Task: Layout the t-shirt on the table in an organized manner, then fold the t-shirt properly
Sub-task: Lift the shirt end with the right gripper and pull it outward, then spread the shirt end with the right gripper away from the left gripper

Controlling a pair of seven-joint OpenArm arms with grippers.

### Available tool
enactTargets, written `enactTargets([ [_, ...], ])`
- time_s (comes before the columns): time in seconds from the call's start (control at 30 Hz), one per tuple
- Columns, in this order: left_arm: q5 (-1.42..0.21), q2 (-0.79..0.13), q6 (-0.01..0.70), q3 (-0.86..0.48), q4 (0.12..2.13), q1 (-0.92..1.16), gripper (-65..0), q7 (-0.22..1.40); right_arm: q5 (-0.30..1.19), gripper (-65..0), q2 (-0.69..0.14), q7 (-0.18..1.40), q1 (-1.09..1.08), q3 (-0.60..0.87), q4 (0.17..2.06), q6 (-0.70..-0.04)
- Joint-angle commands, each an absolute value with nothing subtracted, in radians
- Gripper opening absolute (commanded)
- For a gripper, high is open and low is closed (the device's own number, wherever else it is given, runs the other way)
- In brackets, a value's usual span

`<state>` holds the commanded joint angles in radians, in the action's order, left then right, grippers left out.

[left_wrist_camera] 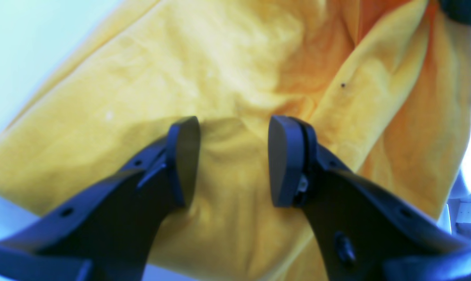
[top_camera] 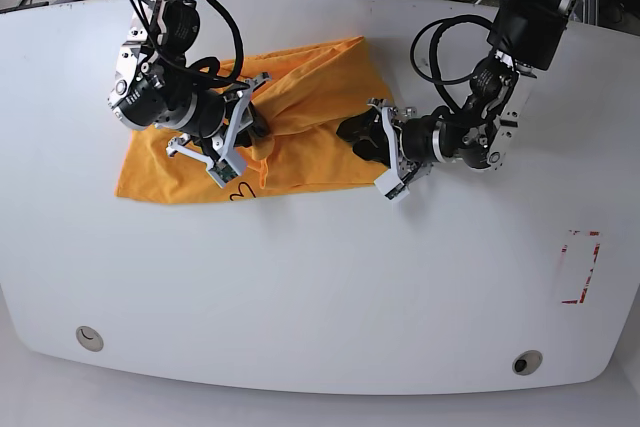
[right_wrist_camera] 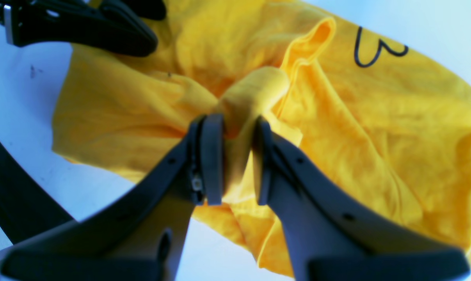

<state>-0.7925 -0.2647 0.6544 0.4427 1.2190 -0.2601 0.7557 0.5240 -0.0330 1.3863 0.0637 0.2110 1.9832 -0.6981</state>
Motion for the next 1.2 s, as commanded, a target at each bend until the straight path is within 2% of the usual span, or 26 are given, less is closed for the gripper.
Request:
enactTargets([
  [0.2,-0.792,-0.265,0.653,0.443,1.219,-0.262,-38.1,0.756,0.527,-58.8,-0.056,1.386,0.122,0.214,1.992,-0.698],
  [0.53,-0.792,-0.265,0.653,0.441,1.218,-0.262,-38.1,0.756,0.625,-58.8,-0.093,1.386,0.209,0.289,2.011,-0.698],
  [1.0,-0.791,-0.269,0.653,0.441,1.218,-0.262,-38.1,0.756,0.631,-58.3,-0.122,1.391,0.265,0.329,2.012,-0.698],
  [1.1,-0.791,-0.269,0.653,0.441,1.218,-0.262,-38.1,0.756,0.631,-52.3,-0.116,1.391,0.254,0.329,2.012,-0.698],
  [1.17,-0.791,-0.269,0.653,0.441,1.218,-0.262,-38.1,0.756,0.631,-40.9,-0.113,1.388,0.239,0.329,2.012,-0.698],
  [1.2,-0.791,-0.269,0.653,0.441,1.218,-0.262,-38.1,0.756,0.631,-38.2,-0.111,1.388,0.234,0.329,2.012,-0.698],
])
